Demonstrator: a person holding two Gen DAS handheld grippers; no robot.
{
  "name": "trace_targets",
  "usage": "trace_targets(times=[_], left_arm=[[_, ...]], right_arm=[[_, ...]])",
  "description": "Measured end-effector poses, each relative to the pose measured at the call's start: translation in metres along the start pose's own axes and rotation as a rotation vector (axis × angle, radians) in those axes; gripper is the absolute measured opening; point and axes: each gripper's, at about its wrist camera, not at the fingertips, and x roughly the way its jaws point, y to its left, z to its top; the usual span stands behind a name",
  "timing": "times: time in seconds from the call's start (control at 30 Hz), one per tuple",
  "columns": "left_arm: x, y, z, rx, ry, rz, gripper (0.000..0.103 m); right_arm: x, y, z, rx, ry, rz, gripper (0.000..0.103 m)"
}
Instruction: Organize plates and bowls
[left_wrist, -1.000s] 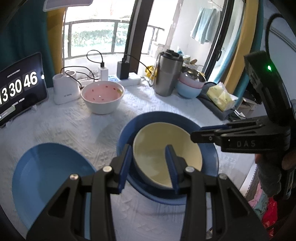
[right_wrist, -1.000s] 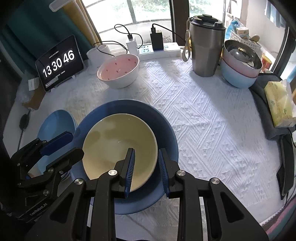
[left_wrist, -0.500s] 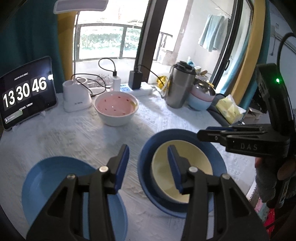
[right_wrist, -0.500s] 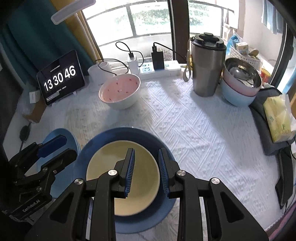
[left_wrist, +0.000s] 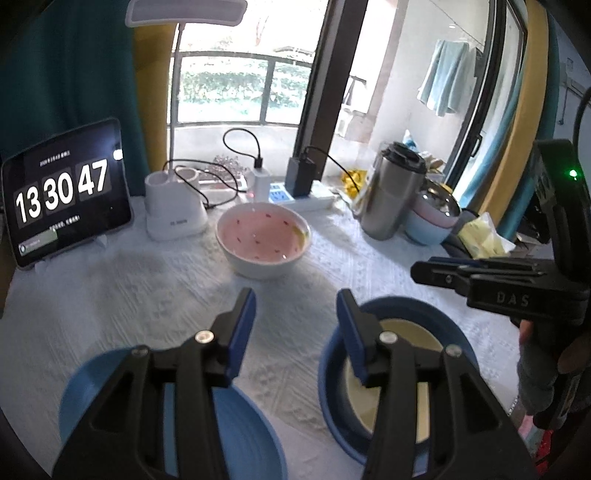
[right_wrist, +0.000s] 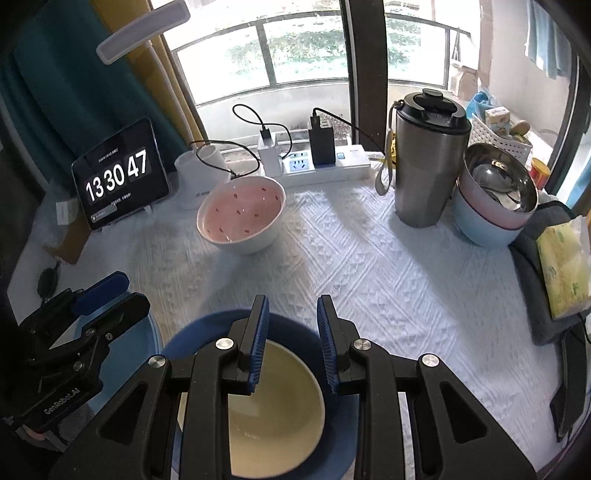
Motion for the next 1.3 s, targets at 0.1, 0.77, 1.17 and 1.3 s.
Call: trace_targets(times=[0.1,0.77,1.17,1.3], left_arm=[[0.006,0.003,0.009,0.001,-0.007,0.013,0.047],[0.088,0.023,0.038,0.010,0.098,0.118,0.047],[0.119,0.048,0.039,-0.100,0.175,0.125,0.047],[0.127,0.054,0.037,-0.123,0.194,0.133,0.047]], right_arm=[[0.001,0.002,0.008,-0.010,-0.009,0.000,0.028],[0.054,-0.007,0.063,-0.029,0.021,0.002,0.028],[0.113,-0.014,0.090,-0.027,0.164,0.055,0.028],[0.129,-0.011,0.095,-0.032,0.190,0.068,0.028]])
